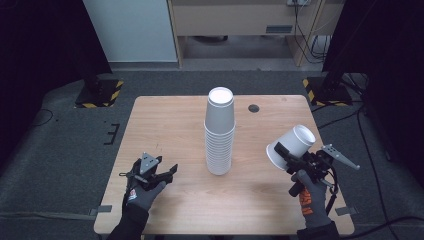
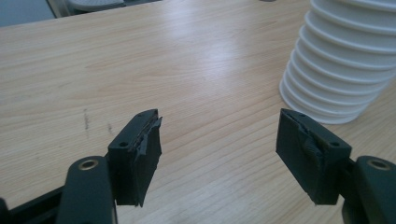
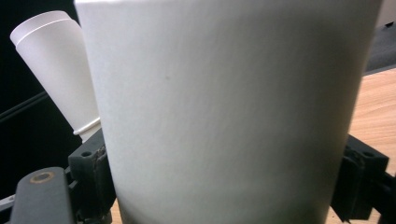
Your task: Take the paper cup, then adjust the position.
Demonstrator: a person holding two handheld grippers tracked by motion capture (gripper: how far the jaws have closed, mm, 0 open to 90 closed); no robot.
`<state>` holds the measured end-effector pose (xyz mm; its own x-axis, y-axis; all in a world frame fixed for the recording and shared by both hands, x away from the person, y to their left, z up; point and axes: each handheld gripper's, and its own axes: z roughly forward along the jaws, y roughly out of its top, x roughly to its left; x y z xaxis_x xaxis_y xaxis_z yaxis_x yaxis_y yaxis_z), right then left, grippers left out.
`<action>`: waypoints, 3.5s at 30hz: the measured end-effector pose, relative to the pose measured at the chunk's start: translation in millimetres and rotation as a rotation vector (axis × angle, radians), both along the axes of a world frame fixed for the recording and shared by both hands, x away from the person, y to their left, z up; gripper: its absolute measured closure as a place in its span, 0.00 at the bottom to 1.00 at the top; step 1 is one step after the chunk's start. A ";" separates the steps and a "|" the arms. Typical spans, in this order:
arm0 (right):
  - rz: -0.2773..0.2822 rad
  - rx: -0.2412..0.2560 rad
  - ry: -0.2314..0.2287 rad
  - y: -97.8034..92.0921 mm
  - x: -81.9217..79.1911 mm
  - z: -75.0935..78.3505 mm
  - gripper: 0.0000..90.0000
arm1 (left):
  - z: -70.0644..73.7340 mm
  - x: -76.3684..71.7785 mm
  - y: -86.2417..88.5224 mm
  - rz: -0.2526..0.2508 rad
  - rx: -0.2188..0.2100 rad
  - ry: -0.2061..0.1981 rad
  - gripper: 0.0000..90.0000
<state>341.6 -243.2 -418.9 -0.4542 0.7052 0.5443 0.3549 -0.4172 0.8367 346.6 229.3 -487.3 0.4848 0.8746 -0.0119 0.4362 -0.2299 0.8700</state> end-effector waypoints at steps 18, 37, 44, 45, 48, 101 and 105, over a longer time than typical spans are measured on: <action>0.004 0.060 0.042 1.5 1.6 -8.0 0.17 | 15.9 -17.4 -36.6 -0.129 -0.045 -0.073 0.33; 0.007 0.095 0.045 1.2 -0.9 -8.6 0.17 | 24.7 -31.1 -73.3 -0.242 -0.074 -0.119 0.37; 0.012 0.117 0.046 1.6 -1.6 -7.8 0.17 | 25.7 -34.9 -89.9 -0.286 -0.085 -0.130 0.38; 0.012 0.118 0.046 1.7 -1.8 -7.8 0.17 | 25.8 -35.4 -92.3 -0.294 -0.086 -0.134 0.38; 0.012 0.116 0.046 2.0 -1.8 -8.3 0.17 | 26.9 -36.6 -99.1 -0.311 -0.089 -0.146 0.39; 0.050 0.155 0.078 11.1 -2.3 -12.8 0.16 | 41.0 -5.3 -204.8 -0.437 -0.163 -0.237 0.44; 0.048 0.157 0.080 10.4 -1.8 -14.1 0.16 | 39.5 -1.1 -207.8 -0.437 -0.173 -0.239 0.44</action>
